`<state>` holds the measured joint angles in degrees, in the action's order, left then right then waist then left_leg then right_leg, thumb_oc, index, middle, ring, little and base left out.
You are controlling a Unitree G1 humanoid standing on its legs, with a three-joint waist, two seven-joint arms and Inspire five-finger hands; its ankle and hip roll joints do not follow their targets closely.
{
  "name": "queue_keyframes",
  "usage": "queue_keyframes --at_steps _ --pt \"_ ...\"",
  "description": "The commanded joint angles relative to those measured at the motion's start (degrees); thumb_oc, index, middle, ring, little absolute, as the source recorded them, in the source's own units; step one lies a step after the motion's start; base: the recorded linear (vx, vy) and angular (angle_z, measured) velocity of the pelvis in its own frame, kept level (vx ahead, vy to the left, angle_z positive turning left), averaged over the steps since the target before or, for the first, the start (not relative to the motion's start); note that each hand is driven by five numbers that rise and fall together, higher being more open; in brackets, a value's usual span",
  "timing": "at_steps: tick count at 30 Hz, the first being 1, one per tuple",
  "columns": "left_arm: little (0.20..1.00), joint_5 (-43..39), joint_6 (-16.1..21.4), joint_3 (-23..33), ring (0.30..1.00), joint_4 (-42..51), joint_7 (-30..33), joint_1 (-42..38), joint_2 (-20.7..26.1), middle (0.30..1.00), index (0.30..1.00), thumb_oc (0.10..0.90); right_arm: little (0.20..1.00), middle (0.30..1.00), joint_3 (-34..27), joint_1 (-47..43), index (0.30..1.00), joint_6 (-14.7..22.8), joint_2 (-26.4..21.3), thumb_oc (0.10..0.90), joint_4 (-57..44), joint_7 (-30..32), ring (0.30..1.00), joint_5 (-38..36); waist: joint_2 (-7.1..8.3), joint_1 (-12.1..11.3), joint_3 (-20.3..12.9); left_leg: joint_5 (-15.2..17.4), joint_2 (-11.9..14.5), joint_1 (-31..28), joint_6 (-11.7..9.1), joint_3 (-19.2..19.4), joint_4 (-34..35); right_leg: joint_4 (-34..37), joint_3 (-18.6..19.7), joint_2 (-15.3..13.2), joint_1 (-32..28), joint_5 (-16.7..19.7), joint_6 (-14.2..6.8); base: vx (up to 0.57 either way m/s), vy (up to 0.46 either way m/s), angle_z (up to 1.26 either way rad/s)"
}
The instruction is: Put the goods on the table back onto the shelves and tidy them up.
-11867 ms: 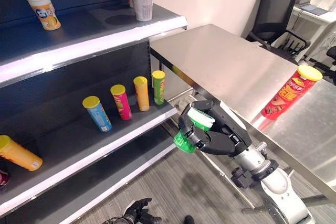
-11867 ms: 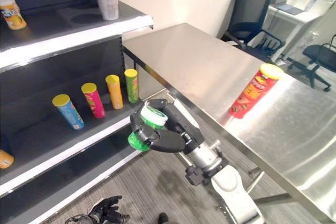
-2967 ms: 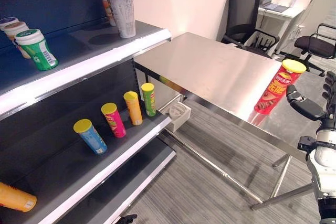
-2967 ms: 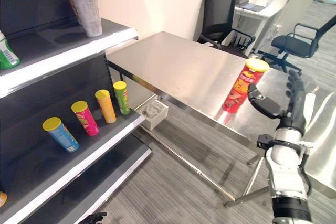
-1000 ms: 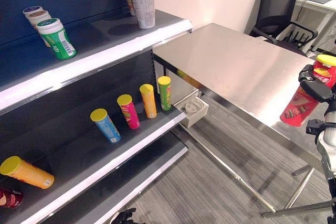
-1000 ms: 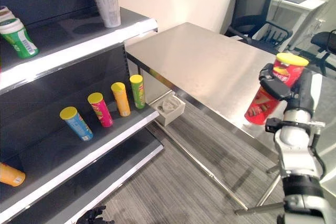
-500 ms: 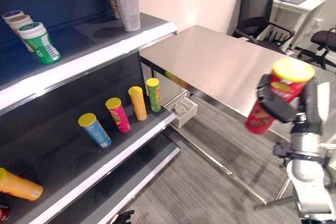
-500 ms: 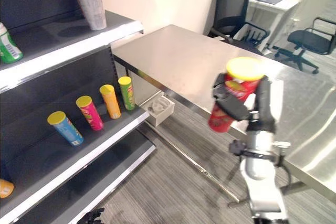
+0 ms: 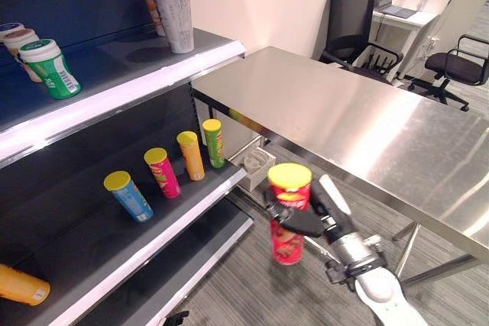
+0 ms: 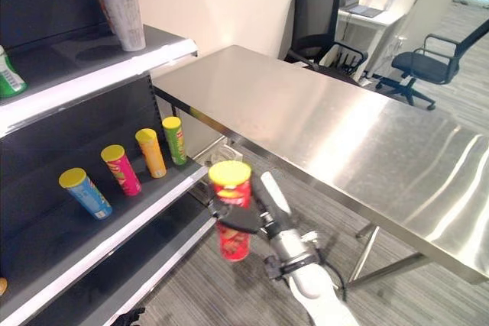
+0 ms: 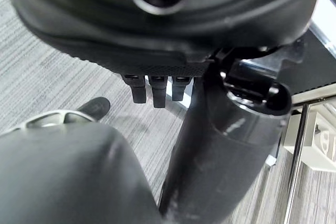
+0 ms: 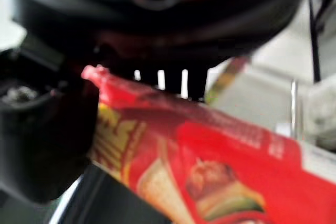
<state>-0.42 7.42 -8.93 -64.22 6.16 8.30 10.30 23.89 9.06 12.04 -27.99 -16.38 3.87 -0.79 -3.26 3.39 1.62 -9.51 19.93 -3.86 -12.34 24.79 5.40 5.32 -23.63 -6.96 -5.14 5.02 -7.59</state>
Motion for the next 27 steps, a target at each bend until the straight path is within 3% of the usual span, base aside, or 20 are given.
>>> queue_keyframes --at_steps 1,6,12,13,17,18,19,20,21,22,24,26,27 --pt "0.900 0.84 2.61 -4.35 0.900 -1.23 3.25 -5.21 -1.15 0.900 0.900 0.800 0.300 0.300 -1.69 -12.52 0.300 6.67 3.13 0.400 -5.55 4.28 0.300 2.69 1.05 -1.02 4.04 2.59 0.16 -4.21 0.74 2.68 -0.54 -2.27 -0.38 -3.27 -0.02 -2.35 -0.77 -0.11 0.165 0.16" --pt "0.900 1.58 2.66 -6.05 0.900 -0.63 4.43 -6.40 -0.99 0.900 0.900 0.800 0.300 0.300 3.62 -16.30 0.300 6.29 6.58 0.400 -0.42 5.82 0.300 3.56 1.37 -2.37 5.56 4.26 -2.79 -1.87 2.35 0.56 -0.43 -2.14 -2.01 -6.53 0.60 -0.31 -2.21 -0.08 0.177 0.34" --pt "0.900 0.27 3.18 -6.30 0.900 0.41 6.09 -7.46 -0.39 0.900 0.900 0.800 0.300 0.300 8.26 -21.22 0.300 5.86 10.67 0.400 3.64 6.85 0.300 4.18 2.24 -4.88 7.33 6.36 -8.52 1.87 5.15 -2.77 -0.54 -1.13 -3.99 -12.48 1.65 4.14 -5.09 -0.06 0.215 0.39" --pt "0.900 0.03 3.50 -6.23 0.900 0.51 6.47 -8.01 -0.20 0.900 0.900 0.800 0.300 0.300 9.18 -22.37 0.300 5.59 11.36 0.400 3.83 7.14 0.300 4.70 2.65 -5.47 7.88 6.99 -10.77 3.07 6.22 -3.84 -0.57 -1.19 -4.08 -14.56 2.66 5.98 -5.98 -0.14 0.317 0.51" --pt "0.900 0.38 4.03 -6.55 0.900 0.97 6.97 -8.72 0.09 0.900 0.900 0.800 0.300 0.300 10.07 -22.88 0.300 5.10 11.93 0.400 5.22 7.61 0.300 6.07 2.79 -6.31 8.19 8.09 -13.82 4.63 7.44 -5.52 -0.40 -1.95 -5.24 -17.67 3.63 8.05 -6.85 -0.06 0.222 0.42" --pt "0.900 0.59 4.04 -6.80 0.900 1.02 7.05 -8.91 0.26 0.900 0.900 0.800 0.300 0.300 9.99 -22.77 0.300 4.97 12.19 0.400 5.83 7.84 0.300 6.29 2.80 -6.41 8.20 8.45 -14.90 4.98 7.97 -6.34 -0.40 -2.82 -5.82 -18.78 3.74 8.33 -6.92 0.05 0.348 0.52" --pt "0.900 0.18 3.67 -6.17 0.900 0.99 7.04 -9.00 0.90 0.900 0.900 0.800 0.300 0.300 10.21 -22.82 0.300 4.62 12.43 0.400 5.68 7.75 0.300 6.57 2.72 -5.96 9.16 10.14 -17.49 3.93 9.74 -8.01 -0.40 -9.98 -4.83 -21.79 5.34 9.45 -6.44 0.05 0.350 0.63" --pt "0.900 0.18 3.67 -6.11 0.900 0.98 7.03 -9.04 0.90 0.900 0.900 0.800 0.300 0.300 10.25 -22.88 0.300 4.61 12.44 0.400 5.67 7.75 0.300 6.58 2.81 -5.96 9.28 10.19 -17.62 3.85 9.83 -7.94 -0.40 -10.33 -4.63 -22.01 5.49 9.31 -6.48 0.05 0.421 0.65" --pt "0.900 -0.38 3.35 -5.61 0.900 0.51 7.38 -9.34 1.16 0.900 0.900 0.800 0.300 0.300 10.94 -23.33 0.300 4.67 12.52 0.400 5.85 7.76 0.300 6.75 2.43 -4.98 10.96 10.67 -18.08 2.74 10.71 -7.88 -0.40 -15.49 -1.90 -22.35 7.49 10.59 -6.06 0.00 0.235 0.36" --pt "0.900 -0.55 3.31 -5.62 0.900 0.28 7.31 -9.49 1.14 0.900 0.900 0.800 0.300 0.300 11.09 -23.31 0.300 4.84 12.35 0.400 5.71 7.70 0.300 6.78 2.40 -4.58 11.68 11.02 -18.38 2.17 11.15 -7.81 -0.40 -18.48 1.29 -21.23 9.41 9.48 -5.53 0.01 0.301 0.09" --pt "0.900 -0.30 3.24 -6.36 0.900 -0.13 6.68 -9.52 0.89 0.900 0.900 0.800 0.300 0.300 11.02 -22.25 0.300 5.23 11.00 0.400 4.83 7.20 0.300 6.39 1.80 -2.98 12.30 9.85 -18.52 2.01 11.98 -7.64 -0.40 -19.61 6.82 -14.53 12.72 5.08 -2.17 -0.01 0.163 -0.01" --pt "0.900 0.60 2.94 -7.28 0.900 -1.05 5.88 -9.16 0.50 0.900 0.900 0.800 0.300 0.300 10.83 -21.32 0.300 5.58 10.05 0.400 4.15 6.81 0.300 5.68 1.01 -2.22 12.05 9.79 -18.44 1.62 12.12 -8.04 -0.40 -18.62 9.33 -8.46 13.50 0.17 -0.29 0.06 0.083 0.22" --pt "0.900 1.48 2.67 -7.99 0.900 -1.75 5.27 -9.04 0.34 0.900 0.900 0.800 0.300 0.300 10.20 -20.41 0.300 5.98 9.09 0.400 3.96 6.42 0.300 5.15 0.87 -0.94 11.95 9.79 -18.94 1.40 12.34 -9.07 -0.40 -18.11 11.46 -2.95 14.33 -2.36 0.68 0.08 0.052 0.30"
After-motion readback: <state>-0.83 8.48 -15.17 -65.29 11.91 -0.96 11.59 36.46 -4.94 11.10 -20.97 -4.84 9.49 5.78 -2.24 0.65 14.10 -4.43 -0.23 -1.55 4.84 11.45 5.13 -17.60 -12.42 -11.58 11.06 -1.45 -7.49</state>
